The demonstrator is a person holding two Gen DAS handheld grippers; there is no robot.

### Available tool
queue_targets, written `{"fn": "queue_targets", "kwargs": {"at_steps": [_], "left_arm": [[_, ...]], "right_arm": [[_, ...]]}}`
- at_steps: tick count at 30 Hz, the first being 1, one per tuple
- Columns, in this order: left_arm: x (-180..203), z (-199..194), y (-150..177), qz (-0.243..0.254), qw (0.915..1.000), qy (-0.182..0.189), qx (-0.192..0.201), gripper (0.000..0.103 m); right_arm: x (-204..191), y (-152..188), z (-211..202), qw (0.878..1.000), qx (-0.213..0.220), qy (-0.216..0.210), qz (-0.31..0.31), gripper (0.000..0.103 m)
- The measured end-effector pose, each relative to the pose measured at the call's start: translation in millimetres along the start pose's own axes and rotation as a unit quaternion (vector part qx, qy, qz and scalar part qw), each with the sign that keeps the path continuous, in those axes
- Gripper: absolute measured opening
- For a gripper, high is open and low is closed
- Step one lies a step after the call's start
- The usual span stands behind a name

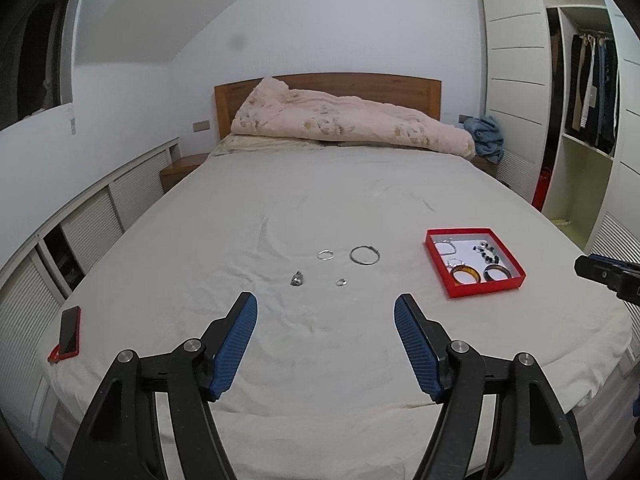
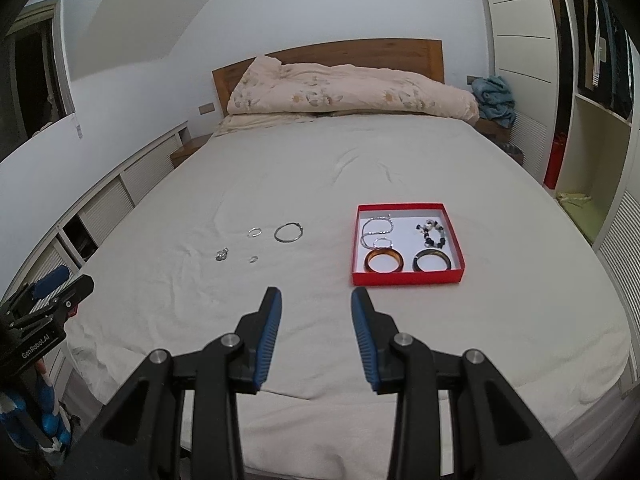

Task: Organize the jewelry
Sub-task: 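Lift both tools away from the red box and back off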

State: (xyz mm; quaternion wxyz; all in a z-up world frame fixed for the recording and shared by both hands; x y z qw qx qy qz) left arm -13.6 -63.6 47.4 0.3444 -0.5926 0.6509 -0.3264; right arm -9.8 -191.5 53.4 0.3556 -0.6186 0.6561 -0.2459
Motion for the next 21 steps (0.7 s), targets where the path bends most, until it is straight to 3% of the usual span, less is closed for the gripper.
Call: {"fn": "queue_targets", "kwargs": {"at_steps": [15, 21], "left_arm": [[-39, 8, 19, -0.034, 0.9987, -0.032, -0.019, 0.07], [-65, 17, 32, -0.066, 0.9961, -0.04, -0.043, 0.076]], "right_arm": [[-12, 9, 24, 1.0, -0.014, -0.012, 0.005, 0.035], [-17, 17, 35, 0.999, -0.023, -0.022, -0.004, 0.035]]}}
Point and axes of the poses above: each gripper's, at about its wrist camera, not at the fingertips, and z roughly the way its jaws point, x to its right, y to its underside, the point moved 8 cm from there along z, roughly the way its jaws point, and after that the axes turned 2 degrees about z, right-handed, at the moved point
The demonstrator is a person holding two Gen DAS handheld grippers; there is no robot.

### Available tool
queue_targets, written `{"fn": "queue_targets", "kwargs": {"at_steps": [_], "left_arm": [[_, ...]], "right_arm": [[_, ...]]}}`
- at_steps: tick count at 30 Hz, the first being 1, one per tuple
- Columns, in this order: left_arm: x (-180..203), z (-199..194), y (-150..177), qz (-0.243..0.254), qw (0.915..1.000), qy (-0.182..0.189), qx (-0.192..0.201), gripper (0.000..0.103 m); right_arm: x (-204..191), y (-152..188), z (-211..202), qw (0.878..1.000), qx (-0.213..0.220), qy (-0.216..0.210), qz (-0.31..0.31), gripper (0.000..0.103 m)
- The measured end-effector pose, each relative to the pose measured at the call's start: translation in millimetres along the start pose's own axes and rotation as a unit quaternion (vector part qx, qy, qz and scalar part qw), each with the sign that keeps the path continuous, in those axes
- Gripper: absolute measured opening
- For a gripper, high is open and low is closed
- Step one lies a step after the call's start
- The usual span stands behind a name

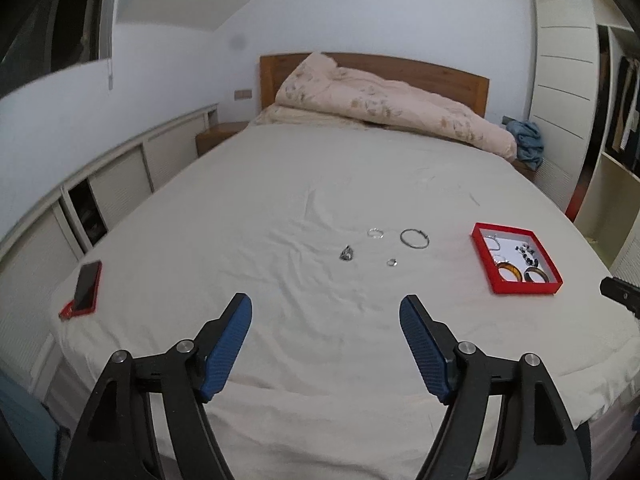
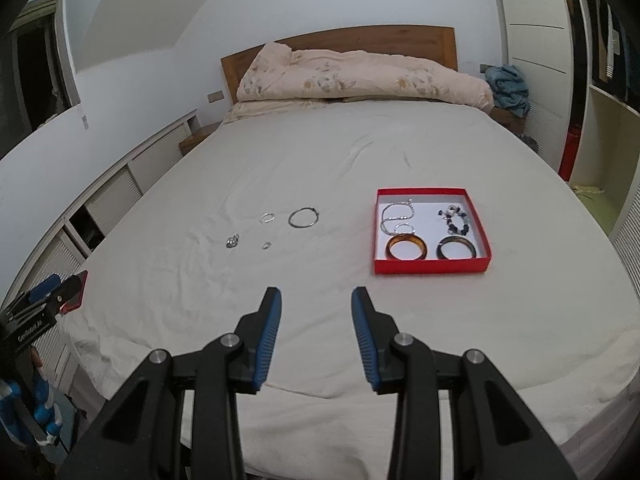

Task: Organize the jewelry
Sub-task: 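Lift both tools away from the red box and back off, then move the left tool to the silver watch while the right tool approaches the small silver ring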

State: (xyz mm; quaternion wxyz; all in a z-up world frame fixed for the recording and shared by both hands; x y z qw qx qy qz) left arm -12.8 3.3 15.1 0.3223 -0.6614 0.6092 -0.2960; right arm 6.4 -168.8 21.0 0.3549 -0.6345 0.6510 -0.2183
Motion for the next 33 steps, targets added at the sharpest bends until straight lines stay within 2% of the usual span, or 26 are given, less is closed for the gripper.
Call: {"fn": "queue_targets", "kwargs": {"at_steps": [7, 14, 22, 30, 33], "left_arm": [[-12, 14, 6, -0.002, 0.9999, -0.004, -0.013, 0.076], [-14, 40, 12, -0.002, 0.9994, 0.001, -0.035, 0.082], [-21, 76, 15, -0.009, 0.9984, -0.007, -0.055, 0.082], [-16, 121, 18, -0.002, 0.9966, 0.006, -0.082, 0.081], [-12, 143, 17, 0.002, 0.9955, 0.01, -0.094, 0.077]], "right_arm": [[-5, 3, 15, 1.0, -0.001, -0.014, -0.001, 0.035], [-6, 9, 41, 1.0, -0.011, -0.022, -0.001, 0.035], [-6, 9, 70, 1.0, -0.015, -0.022, -0.006, 0.035], [-7, 8, 112, 0.999, -0.035, -0.03, -0.013, 0.035], [-9, 7, 135, 0.998, -0.047, -0.035, -0.015, 0.035]]}}
Point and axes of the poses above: each gripper's, at about its wrist camera, not at the fingertips, and z roughly the way its jaws point, x to its right, y to its underside, the point moved 8 cm from there along z, roughly the way its jaws point, and after that the axes turned 2 degrees about z, right-handed, at the moved point
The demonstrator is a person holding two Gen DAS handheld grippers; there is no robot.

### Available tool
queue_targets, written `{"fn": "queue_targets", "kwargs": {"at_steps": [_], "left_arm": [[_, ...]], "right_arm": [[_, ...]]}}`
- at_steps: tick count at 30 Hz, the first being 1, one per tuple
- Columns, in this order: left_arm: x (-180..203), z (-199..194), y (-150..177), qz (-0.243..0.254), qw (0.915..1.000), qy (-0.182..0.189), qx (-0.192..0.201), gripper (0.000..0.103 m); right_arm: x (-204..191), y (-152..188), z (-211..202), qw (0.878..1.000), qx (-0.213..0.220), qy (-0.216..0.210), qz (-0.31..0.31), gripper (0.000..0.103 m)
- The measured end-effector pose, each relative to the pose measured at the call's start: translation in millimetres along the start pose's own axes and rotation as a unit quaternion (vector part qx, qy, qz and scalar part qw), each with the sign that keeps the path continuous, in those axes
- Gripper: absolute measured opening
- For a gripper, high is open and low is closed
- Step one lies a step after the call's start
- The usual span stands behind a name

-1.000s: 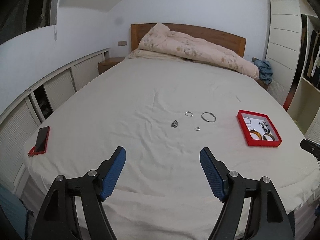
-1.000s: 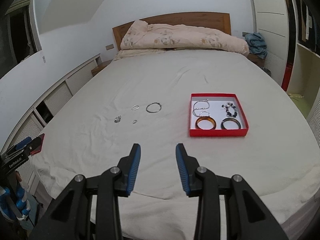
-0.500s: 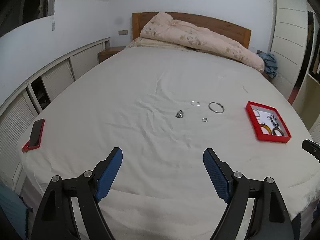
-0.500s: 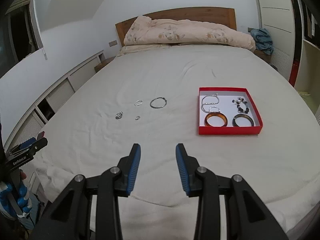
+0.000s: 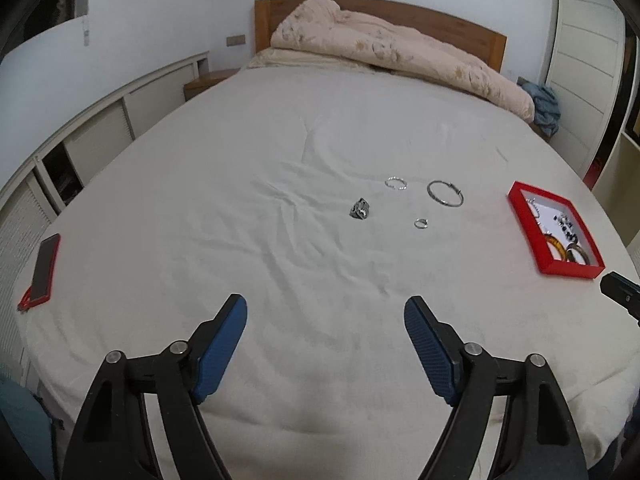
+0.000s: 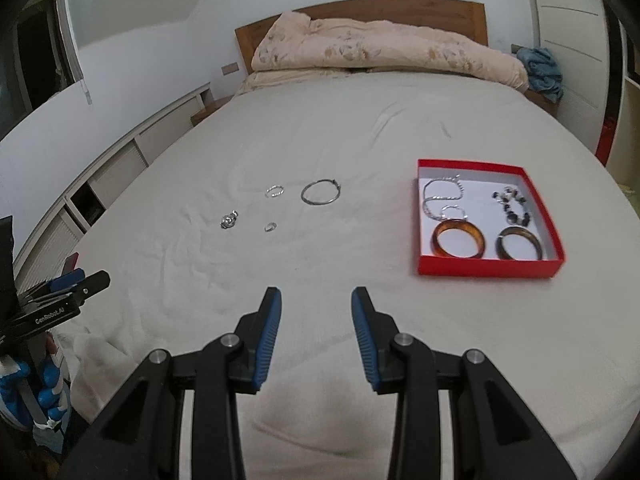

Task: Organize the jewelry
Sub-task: 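Move the left tool to the silver watch while the right tool approaches the small silver ring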

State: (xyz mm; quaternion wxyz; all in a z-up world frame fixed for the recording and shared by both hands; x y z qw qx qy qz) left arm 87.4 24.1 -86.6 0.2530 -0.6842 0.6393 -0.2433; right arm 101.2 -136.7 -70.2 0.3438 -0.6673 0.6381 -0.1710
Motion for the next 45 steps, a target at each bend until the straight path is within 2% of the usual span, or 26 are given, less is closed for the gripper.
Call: {"fn": "queue_targets", "kwargs": {"at_steps": [8, 15, 25, 28, 32, 39, 45], "left_arm": [[10, 63, -27, 0.005, 0.9994, 0.027, -0.019, 0.066], [21, 118, -57, 0.015, 0.9973, 0.067, -0.024, 0.064], [27, 184, -75, 0.024, 0.995, 0.09, -0.037, 0.056], [26, 198, -75, 0.024, 0.9946, 0.091, -0.043, 0.053], [26, 213, -71, 0.025, 0.9935, 0.098, -0.052, 0.044], [21, 220, -74, 0.016, 0.9929, 0.109, -0.045, 0.036], [25, 224, -74, 0.023, 0.9938, 0.102, -0.039, 0.033]], "right_arm": [[-5, -17, 59, 1.0, -0.016, -0.019, -0.012, 0.035], [-19, -26, 115, 0.998, -0.034, -0.04, -0.04, 0.035], [-41, -37, 187, 0.993, -0.049, -0.076, -0.074, 0.035], [-47, -38, 204, 0.991, -0.054, -0.082, -0.086, 0.035], [-56, -39, 221, 0.989, -0.058, -0.087, -0.105, 0.034], [-67, -38, 242, 0.984, -0.059, -0.096, -0.137, 0.034], [-72, -40, 252, 0.982, -0.06, -0.094, -0.153, 0.022]]}}
Point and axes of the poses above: each gripper's, at about its wrist camera, not at the fingertips, and z roughly the way its jaws point, x to its right, y to its underside, the point moved 8 cm from there along z, roughly the way its jaws point, and after that the axes turned 2 degrees about z, right-handed, at the moved point
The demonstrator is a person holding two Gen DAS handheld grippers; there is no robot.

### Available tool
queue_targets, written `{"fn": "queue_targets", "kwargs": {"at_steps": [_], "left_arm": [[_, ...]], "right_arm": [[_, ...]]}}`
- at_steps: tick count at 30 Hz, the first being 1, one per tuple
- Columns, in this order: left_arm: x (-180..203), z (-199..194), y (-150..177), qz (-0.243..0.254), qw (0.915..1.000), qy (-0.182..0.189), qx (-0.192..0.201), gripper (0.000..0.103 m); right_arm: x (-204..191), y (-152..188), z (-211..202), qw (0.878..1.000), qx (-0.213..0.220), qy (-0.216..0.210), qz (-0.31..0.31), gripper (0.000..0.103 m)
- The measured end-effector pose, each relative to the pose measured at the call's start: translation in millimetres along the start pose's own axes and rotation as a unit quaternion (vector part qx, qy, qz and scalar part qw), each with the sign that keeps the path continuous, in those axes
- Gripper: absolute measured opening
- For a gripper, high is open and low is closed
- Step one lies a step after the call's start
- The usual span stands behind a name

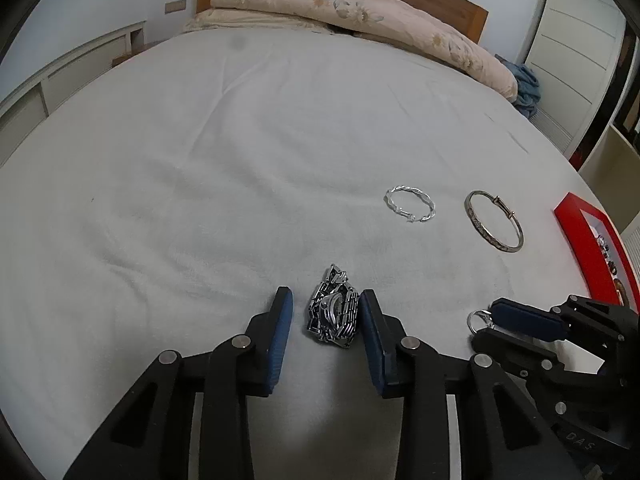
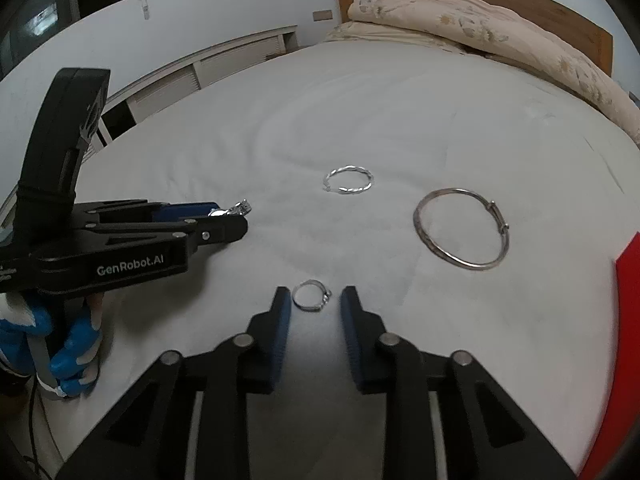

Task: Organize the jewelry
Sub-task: 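Move the left tool to the silver watch while the right tool approaches the small silver ring, then grasp the silver watch with the left tool while the right tool grasps the small ring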

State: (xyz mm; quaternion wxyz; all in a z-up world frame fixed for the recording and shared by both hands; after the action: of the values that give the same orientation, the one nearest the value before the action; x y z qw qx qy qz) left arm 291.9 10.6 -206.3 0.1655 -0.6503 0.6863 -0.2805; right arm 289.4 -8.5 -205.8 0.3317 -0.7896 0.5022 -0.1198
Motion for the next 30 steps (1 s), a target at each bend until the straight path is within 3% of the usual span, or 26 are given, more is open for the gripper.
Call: {"fn": "queue_targets", "kwargs": {"at_steps": [8, 17, 30], "left_arm": [[-2, 1, 2, 0.003, 0.9999, -0.002, 0.011, 0.018], [-3, -1, 2, 0.003, 0.9997, 0.004, 0.022, 0.017], [3, -4, 2, 0.019, 0.9994, -0.017, 0.023, 0.017]], "right_arm": [[-4, 1, 8, 1.0, -0.002, 0.005, -0.017, 0.022], [-11, 5, 9, 1.0, 0.005, 0.012, -0.025, 0.02], [-12, 8, 7, 1.0, 0.011, 0.008, -0.022, 0.02]]}}
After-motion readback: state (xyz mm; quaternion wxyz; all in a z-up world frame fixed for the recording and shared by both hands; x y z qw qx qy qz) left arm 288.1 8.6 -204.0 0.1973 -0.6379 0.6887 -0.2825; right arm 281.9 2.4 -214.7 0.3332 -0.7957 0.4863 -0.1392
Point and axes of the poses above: each gripper's, at about its wrist camera, not at the fingertips, and z roughly the way its jaws point, x to its right, y to its underside, the point moved 8 cm from there along z, roughly the way its jaws point, and after that the axes turned 2 degrees about z, right-handed, at the moved point
